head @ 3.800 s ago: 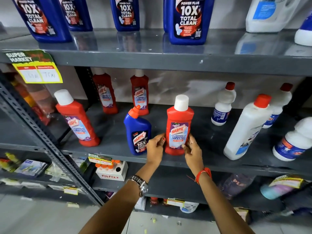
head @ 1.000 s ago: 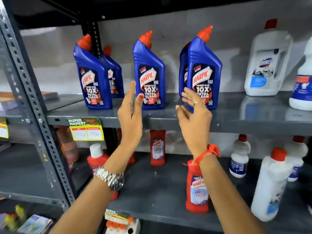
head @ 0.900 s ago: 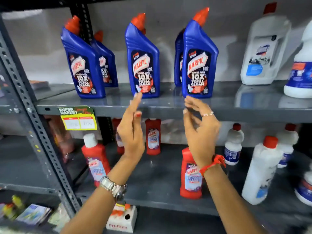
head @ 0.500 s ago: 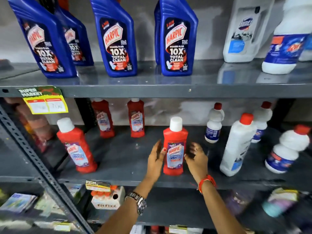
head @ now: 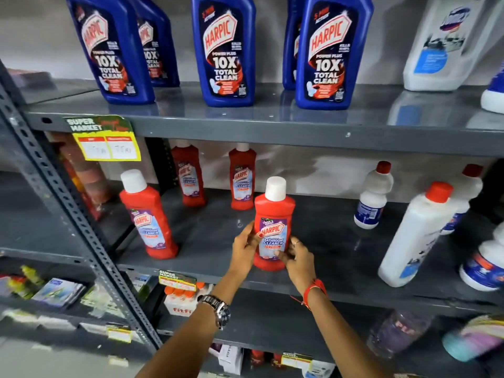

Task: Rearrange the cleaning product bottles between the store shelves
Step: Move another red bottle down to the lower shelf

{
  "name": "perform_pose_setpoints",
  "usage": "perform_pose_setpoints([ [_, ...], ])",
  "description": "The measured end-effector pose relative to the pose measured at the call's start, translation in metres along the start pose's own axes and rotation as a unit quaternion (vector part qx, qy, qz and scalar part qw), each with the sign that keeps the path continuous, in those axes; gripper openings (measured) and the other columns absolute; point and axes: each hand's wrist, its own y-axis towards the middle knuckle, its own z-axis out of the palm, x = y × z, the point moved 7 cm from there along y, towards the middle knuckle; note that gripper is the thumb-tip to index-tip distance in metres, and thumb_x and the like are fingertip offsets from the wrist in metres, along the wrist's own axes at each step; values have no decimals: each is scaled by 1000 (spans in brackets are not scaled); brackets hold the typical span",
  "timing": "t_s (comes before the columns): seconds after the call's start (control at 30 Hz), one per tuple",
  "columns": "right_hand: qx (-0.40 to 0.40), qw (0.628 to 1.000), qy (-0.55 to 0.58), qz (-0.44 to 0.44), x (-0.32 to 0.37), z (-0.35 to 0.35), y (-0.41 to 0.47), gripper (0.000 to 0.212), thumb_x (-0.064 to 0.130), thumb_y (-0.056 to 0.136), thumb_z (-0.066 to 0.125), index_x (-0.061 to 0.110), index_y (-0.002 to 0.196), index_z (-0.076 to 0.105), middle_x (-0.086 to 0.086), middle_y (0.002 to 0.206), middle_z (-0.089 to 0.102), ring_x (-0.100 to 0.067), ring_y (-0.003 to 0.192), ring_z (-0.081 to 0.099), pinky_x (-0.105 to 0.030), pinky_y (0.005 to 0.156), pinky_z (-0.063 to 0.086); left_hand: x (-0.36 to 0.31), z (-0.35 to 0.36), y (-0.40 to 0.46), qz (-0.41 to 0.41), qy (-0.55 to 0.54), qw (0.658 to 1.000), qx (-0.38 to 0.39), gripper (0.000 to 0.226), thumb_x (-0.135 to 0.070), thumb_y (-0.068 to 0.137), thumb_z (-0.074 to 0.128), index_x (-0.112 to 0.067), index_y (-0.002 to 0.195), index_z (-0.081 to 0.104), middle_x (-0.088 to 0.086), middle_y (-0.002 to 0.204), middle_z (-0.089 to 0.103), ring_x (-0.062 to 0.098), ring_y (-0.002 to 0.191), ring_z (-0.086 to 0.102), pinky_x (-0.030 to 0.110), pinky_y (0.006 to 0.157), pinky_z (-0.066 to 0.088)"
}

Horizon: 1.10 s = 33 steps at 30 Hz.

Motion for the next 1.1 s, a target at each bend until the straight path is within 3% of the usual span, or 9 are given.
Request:
perform_pose_setpoints([
  [0.33,21,1000,4,-16,25,82,7,45,5,80,65,6,123,52,-19,119,64,-30,108,62,-45,94,52,5,-85,13,5,21,999,-30,27,-1,90,44,-14,113,50,8,112,58,-7,85,64,13,76,53],
  [0.5,32,999,-17,-17,26,84,11,46,8,78,69,5,121,52,-18,119,64,-31,109,62,-45,95,52,2,-85,13,-2,23,999,-22,24,-4,90,45,-15,110,52,11,113,60,-3,87,65,29,87,54],
  [0.57,43,998,-42,-23,32,82,11,49,13,76,71,5,120,51,-18,120,64,-31,109,62,-45,95,52,-4,-86,9,1,30,999,-36,25,-3,89,47,-13,111,51,8,113,60,5,97,64,35,93,51],
  [0.6,37,998,-50,-31,36,78,11,51,13,76,72,5,121,50,-18,122,63,-31,110,62,-46,94,52,-8,-88,5,5,33,998,-50,29,-2,88,49,-12,116,50,8,118,58,13,107,60,30,94,50],
  [0.7,-10,996,-33,-85,64,59,5,50,8,79,68,10,125,49,-16,123,62,-25,110,62,-43,94,53,-47,-102,-11,91,70,983,-142,40,-5,85,55,-11,124,50,7,137,49,11,125,45,7,96,39],
  [0.83,-76,974,32,-212,137,21,-20,42,-4,81,60,10,120,55,-13,120,63,-13,106,60,-26,92,53,-152,-110,-40,327,105,912,-224,26,-10,87,53,-11,113,56,9,132,51,16,126,46,31,105,40],
  [0.93,-144,937,53,-314,200,-10,-42,35,-4,81,59,11,113,60,-9,110,67,-10,100,63,-18,86,54,-222,-110,-48,435,73,868,-229,27,-7,89,49,-8,116,53,11,131,49,23,126,46,43,104,40],
  [1.0,-178,908,65,-374,243,-27,-52,29,-2,82,59,10,108,62,-4,101,68,-7,93,65,-15,82,54,-260,-109,-38,447,47,863,-232,27,-8,90,48,-7,117,52,9,129,51,23,124,48,40,104,42],
  [1.1,-226,873,61,-428,298,-43,-47,23,-2,81,59,8,101,65,-8,93,71,-10,84,67,-17,76,56,-302,-105,-2,388,12,897,-214,32,-12,91,48,-6,122,48,6,128,53,8,118,51,18,102,40],
])
